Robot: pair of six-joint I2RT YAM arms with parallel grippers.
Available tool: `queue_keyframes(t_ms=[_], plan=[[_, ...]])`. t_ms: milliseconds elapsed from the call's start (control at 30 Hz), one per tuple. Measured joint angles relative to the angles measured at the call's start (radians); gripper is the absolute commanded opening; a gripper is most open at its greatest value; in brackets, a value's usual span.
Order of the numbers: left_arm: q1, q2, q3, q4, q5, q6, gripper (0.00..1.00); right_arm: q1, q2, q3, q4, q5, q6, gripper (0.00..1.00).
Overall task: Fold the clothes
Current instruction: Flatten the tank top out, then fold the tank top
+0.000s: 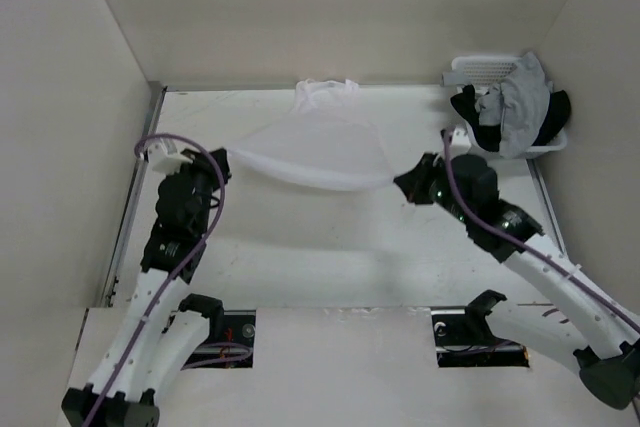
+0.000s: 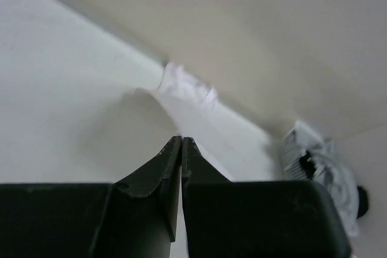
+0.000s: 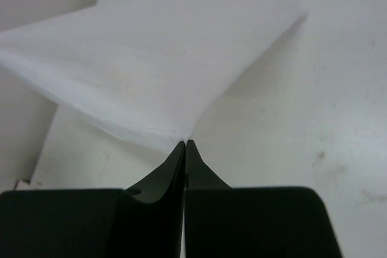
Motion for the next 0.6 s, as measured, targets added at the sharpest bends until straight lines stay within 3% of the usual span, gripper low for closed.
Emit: queue_keyframes(t_ms=[167, 300, 467, 600], plan=[[-0.002, -0.325, -0.267, -0.238, -0.022, -0.049, 0.00, 0.187, -0.145, -0.400, 0.028, 0.040, 0.133, 0.00], [-0.019, -0.513, -0.320, -0.455, -0.024, -0.117, 0.00, 0.375, -0.217, -0.562, 0.017, 0.070, 0.263, 0.00], [-0.097, -0.590, -0.319, -0.642, -0.039, -0.227, 0.00, 0.586, -0.309, -0.585, -0.028, 0.136, 0.404, 0.00], [-0.120, -0.520, -0.292, -0.668, -0.082, -0.254, 0.00, 0.576, -0.274, -0.504, -0.048, 0.173, 0.412, 0.00]])
